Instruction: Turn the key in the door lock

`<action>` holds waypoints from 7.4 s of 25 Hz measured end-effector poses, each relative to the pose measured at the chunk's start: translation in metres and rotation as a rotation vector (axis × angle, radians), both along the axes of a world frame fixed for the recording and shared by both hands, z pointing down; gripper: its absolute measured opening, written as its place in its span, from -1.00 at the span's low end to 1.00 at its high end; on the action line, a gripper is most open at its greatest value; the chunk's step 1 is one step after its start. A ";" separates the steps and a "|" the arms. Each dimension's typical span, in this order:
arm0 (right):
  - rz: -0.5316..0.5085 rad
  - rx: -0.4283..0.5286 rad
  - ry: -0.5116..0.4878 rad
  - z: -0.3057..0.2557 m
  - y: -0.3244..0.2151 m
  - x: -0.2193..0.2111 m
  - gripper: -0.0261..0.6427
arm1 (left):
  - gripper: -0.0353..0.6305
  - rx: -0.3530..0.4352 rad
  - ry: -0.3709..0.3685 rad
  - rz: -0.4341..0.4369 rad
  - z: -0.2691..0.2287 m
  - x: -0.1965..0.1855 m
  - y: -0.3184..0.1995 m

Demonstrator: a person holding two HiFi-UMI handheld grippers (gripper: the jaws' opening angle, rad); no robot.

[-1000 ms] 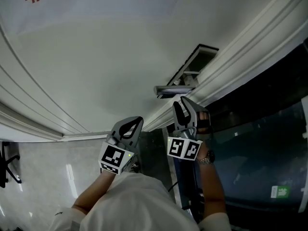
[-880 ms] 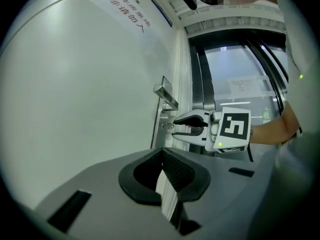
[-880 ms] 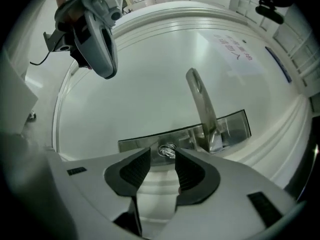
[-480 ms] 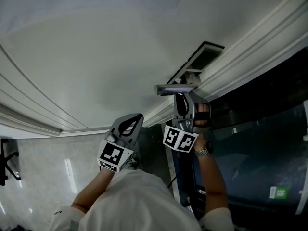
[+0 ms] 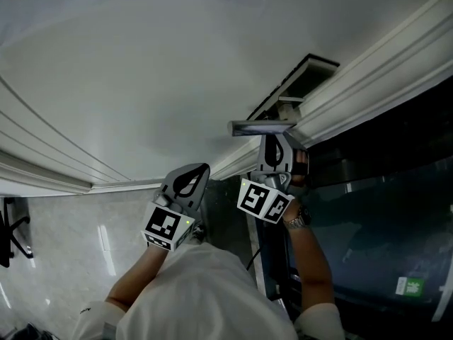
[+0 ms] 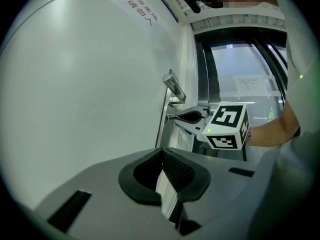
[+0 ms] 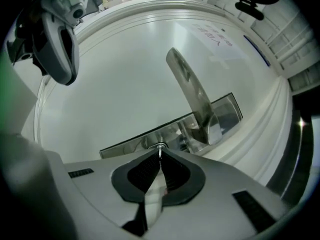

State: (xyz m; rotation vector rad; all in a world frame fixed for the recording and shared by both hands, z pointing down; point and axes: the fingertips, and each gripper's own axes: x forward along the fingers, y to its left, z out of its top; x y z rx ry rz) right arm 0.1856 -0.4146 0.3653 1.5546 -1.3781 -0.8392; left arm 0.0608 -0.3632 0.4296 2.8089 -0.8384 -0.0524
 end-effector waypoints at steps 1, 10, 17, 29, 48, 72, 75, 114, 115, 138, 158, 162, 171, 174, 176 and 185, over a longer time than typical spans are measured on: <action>0.004 0.000 -0.056 0.000 0.000 0.000 -0.89 | -0.88 0.000 -0.001 0.001 0.000 0.001 0.000; 0.036 0.040 -0.735 -0.009 -0.005 0.006 -0.89 | -0.88 0.008 -0.003 -0.014 -0.006 0.012 0.002; 0.027 0.034 -1.422 -0.001 -0.006 0.014 -0.89 | -0.88 0.017 -0.063 -0.023 0.002 0.013 0.007; -0.050 0.051 -2.034 0.002 -0.006 0.021 -0.89 | -0.88 0.042 -0.156 -0.057 -0.002 0.015 0.023; -0.112 -0.206 -1.046 0.013 0.019 0.025 -0.60 | -0.88 0.046 -0.140 -0.036 0.001 0.023 0.038; -0.023 -0.147 0.405 0.007 0.001 -0.002 -0.60 | -0.88 -0.013 0.042 -0.055 0.001 0.001 0.021; 0.004 -0.159 0.442 0.008 -0.003 -0.002 -0.64 | -0.88 -0.013 0.046 -0.036 0.002 0.004 0.022; 0.026 -0.047 -0.155 -0.004 -0.005 0.000 -0.89 | -0.88 -0.003 0.028 -0.002 -0.001 0.001 0.023; 0.030 -0.037 -0.170 -0.004 -0.005 0.001 -0.89 | -0.88 0.001 0.028 -0.004 -0.002 0.000 0.023; -0.034 0.074 -1.116 -0.006 -0.006 0.013 -0.89 | -0.88 0.064 -0.132 -0.031 -0.007 0.010 0.032; -0.096 0.082 -2.280 0.004 -0.006 0.025 -0.89 | -0.88 0.095 -0.205 -0.037 -0.010 0.022 0.049; -0.094 0.102 -2.564 0.007 -0.005 0.025 -0.89 | -0.88 0.070 -0.239 -0.036 -0.002 0.019 0.055; -0.108 0.082 -2.600 0.012 -0.004 0.025 -0.78 | -0.88 0.082 -0.214 -0.056 -0.003 0.014 0.059; -0.130 0.044 -2.549 0.011 -0.001 0.026 -0.74 | -0.88 0.099 -0.195 -0.051 -0.006 0.017 0.061; -0.160 0.015 -2.437 0.006 0.003 0.028 -0.70 | -0.88 0.093 -0.195 -0.047 -0.004 0.017 0.063; -0.173 -0.051 -1.702 -0.002 0.018 0.023 -0.50 | -0.88 0.083 -0.183 -0.025 -0.001 0.022 0.064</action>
